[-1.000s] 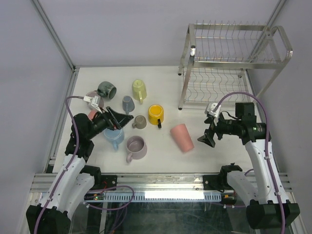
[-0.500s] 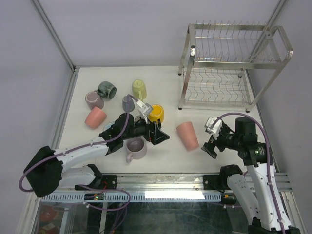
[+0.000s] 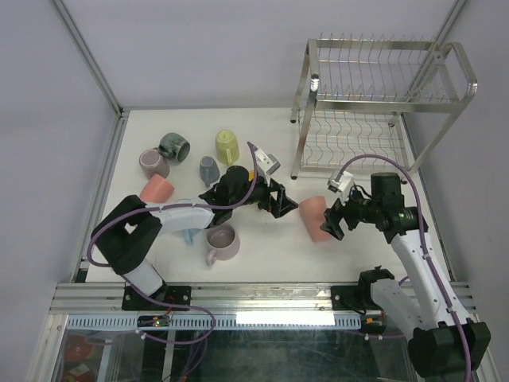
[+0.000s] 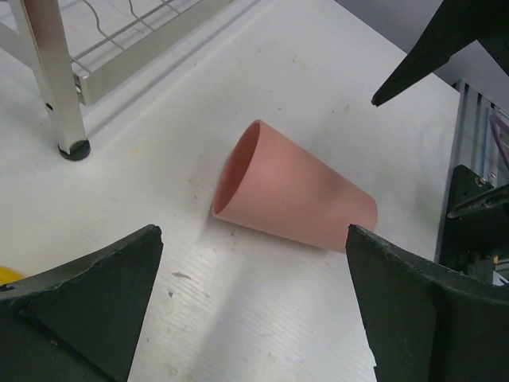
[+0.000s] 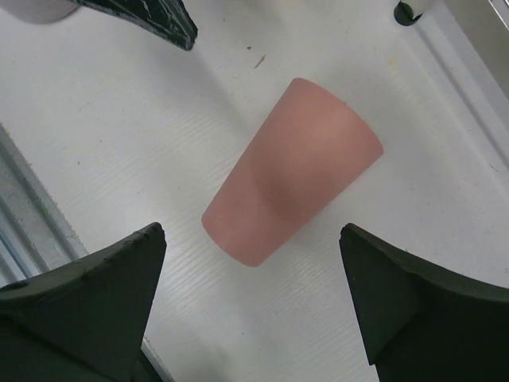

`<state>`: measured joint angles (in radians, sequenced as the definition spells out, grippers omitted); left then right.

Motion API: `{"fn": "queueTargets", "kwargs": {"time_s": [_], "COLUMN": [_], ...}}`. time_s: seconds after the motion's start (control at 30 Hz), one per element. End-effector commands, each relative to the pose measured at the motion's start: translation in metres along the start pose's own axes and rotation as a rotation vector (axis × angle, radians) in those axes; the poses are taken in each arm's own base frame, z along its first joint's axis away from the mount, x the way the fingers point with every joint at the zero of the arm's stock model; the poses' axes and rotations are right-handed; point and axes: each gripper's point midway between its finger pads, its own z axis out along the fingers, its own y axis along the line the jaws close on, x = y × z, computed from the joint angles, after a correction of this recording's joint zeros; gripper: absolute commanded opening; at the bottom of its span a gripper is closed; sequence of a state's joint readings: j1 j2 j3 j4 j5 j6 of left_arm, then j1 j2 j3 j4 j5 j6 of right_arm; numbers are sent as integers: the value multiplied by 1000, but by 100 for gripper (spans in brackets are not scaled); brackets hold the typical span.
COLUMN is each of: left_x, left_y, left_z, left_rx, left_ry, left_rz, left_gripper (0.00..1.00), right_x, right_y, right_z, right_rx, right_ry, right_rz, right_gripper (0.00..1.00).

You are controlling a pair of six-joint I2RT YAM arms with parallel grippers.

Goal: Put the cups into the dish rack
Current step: Pick up the cup at the center of the board.

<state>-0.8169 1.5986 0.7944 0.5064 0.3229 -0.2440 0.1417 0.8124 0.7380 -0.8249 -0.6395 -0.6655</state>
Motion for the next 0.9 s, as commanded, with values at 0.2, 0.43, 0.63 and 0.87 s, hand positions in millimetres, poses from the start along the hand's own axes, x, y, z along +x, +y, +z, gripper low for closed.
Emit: {"fn": "queueTargets", "kwargs": {"time_s": [0.2,0.43,0.63,0.87], "left_x": [-20,-9,4,1], "left_y": [-6,-10,-5,-3], "left_z": [63,81,89,77], "left_rx": [176,250,270,241], "left_ry": [-45,-26,-4,-33], "left_rz": [28,-4,26,125], "left_gripper": [88,80,81,83], "right_x": [12,38,48,59], "right_y": [-58,-75,-53,-41], "right_z": [15,21,36,46], "right_rx": [231,301,139,40], "right_ry": [90,204,251,309], "right_rz": [61,130,173,204], "right_gripper": [87,71,64,52]}}
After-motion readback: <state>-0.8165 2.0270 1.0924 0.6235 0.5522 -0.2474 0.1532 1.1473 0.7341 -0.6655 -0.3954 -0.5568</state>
